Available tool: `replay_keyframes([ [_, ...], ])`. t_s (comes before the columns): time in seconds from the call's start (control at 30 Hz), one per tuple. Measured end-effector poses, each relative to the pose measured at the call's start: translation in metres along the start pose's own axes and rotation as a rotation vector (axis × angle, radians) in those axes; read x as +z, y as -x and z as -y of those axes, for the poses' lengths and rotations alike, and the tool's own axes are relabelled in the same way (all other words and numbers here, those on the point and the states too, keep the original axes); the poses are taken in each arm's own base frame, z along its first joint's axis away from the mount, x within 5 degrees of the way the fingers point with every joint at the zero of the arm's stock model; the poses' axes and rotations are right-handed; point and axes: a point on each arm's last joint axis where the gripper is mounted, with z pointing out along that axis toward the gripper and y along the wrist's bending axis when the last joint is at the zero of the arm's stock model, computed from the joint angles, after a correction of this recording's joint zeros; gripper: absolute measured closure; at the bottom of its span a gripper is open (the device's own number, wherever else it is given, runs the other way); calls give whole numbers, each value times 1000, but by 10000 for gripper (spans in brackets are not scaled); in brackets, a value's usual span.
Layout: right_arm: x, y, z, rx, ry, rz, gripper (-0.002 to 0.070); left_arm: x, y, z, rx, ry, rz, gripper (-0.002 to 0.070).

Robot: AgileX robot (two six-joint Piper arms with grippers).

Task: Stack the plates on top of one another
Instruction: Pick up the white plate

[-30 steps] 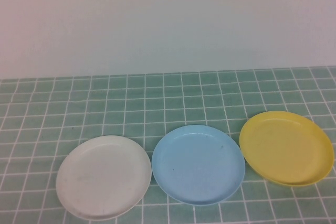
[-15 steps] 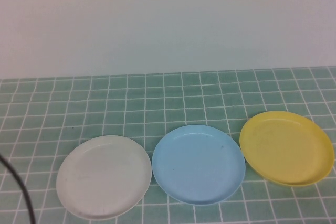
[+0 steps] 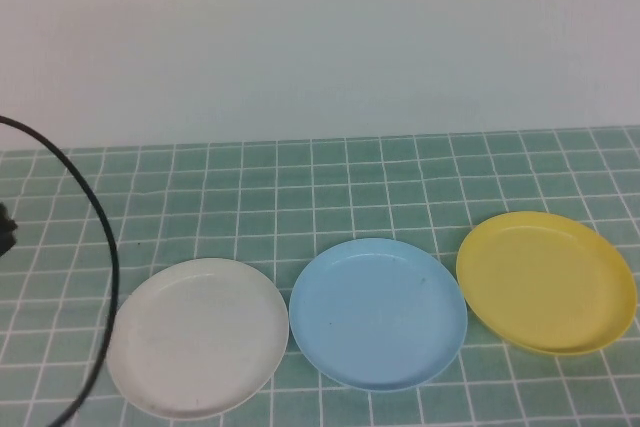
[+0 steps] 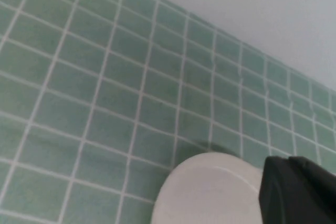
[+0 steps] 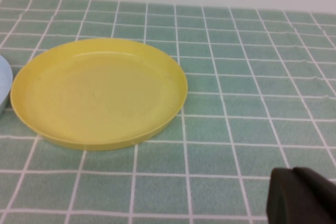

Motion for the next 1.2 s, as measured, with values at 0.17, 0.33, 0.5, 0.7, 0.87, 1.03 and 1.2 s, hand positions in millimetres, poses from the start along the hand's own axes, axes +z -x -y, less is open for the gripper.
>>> replay_keyframes([
  [0.17,0,0,0,0,0,0,681,4,-6,-25,-99,31,-192,675],
  [0.33,0,0,0,0,0,0,681,18,-18,-27,-156,-36,-353,675],
  [0.5,0,0,0,0,0,0,681,33,-25,-33,-189,-55,-443,671],
  [0.7,0,0,0,0,0,0,681,50,-29,-41,-234,-67,-481,474],
  [0.87,0,0,0,0,0,0,681,65,-35,-47,-259,-81,-524,268],
  [1.03,0,0,0,0,0,0,681,83,-42,-52,-254,-95,-546,278],
  [1.2,0,0,0,0,0,0,681,104,-50,-39,-153,-79,-607,280],
])
